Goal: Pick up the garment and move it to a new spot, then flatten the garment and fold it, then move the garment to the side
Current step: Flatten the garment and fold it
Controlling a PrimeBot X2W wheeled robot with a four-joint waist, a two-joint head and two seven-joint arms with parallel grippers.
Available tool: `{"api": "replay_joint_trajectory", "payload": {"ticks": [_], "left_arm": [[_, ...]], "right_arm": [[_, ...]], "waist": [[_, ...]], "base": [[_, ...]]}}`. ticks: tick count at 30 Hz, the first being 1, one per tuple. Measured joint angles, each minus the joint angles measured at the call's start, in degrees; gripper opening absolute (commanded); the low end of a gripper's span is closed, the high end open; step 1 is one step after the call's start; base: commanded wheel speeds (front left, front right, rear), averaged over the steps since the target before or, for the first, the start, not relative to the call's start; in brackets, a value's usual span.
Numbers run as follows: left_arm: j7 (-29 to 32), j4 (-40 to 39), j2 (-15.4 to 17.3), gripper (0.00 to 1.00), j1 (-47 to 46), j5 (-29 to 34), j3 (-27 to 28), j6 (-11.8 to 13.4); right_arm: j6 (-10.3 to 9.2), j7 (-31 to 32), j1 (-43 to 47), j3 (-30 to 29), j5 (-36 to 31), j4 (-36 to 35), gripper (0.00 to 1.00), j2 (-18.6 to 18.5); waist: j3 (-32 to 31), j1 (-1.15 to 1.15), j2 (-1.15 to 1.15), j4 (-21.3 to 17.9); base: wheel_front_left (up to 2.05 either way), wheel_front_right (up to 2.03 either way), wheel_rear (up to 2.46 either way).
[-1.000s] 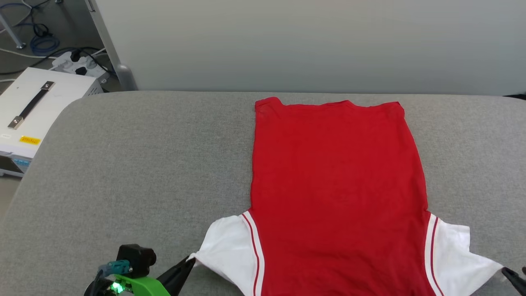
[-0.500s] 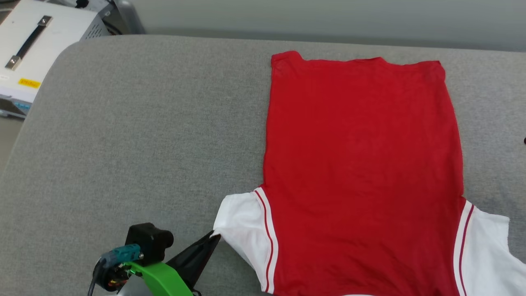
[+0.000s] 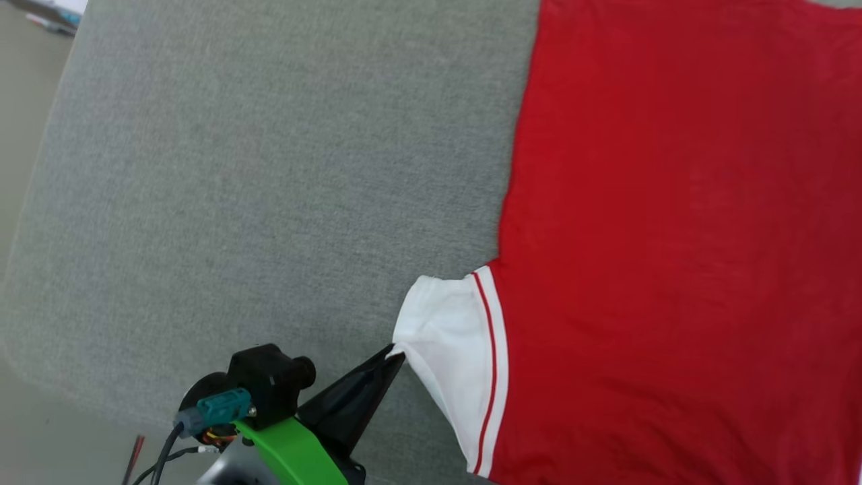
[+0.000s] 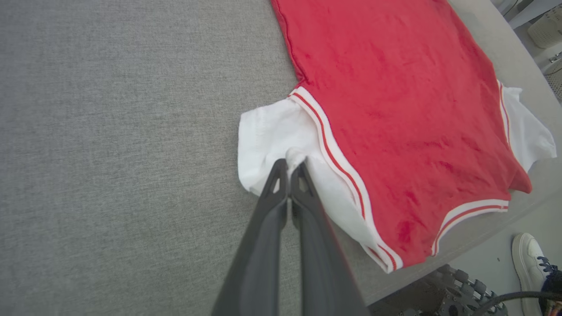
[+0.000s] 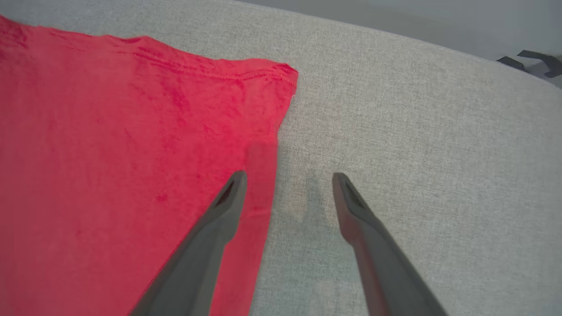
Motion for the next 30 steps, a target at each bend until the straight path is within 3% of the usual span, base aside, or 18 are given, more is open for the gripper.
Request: {"api": "replay_joint_trajectory", "payload": {"ticks": [7, 17, 18, 20, 30], "left_arm": [[-0.49, -0.20, -1.53, 0.00, -1.10, 0.45, -0.18, -0.02], [-1.59, 0.76, -3.04, 0.00, -1.37, 0.45, -0.22, -0.56], [-1.60, 0.91, -3.04, 0.00, -1.38, 0.45, -0.19, -0.57], [-1.68, 1.38, -3.03, 0.00, -1.43, 0.45, 0.04, -0.58], [-1.83, 2.03, -2.71, 0.00, -1.88, 0.21, 0.68, -0.58]], "right_arm": [[0.00, 1.11, -6.71, -0.01, -3.55, 6.54, 1.00, 0.43], [-0.01, 0.64, -9.41, 0.53, -5.31, 10.55, 1.00, -0.68], [-0.01, 0.89, -9.42, 0.64, -5.31, 10.57, 0.49, -0.87], [-0.01, 1.13, -9.41, 1.29, -5.10, 10.35, 0.00, -1.26], [-0.01, -2.31, -6.60, 3.60, -3.50, 12.54, 0.00, -0.38]], "waist": [[5.18, 0.01, 0.00, 4.07], [9.21, 0.00, 0.00, 8.22], [9.36, 0.00, 0.00, 8.38], [9.47, 0.00, 0.00, 8.62], [6.40, 0.00, 0.00, 7.34]], "base": [[0.00, 0.00, 0.00], [0.00, 0.00, 0.00], [0.00, 0.00, 0.00], [0.00, 0.00, 0.00], [0.00, 0.00, 0.00]]}}
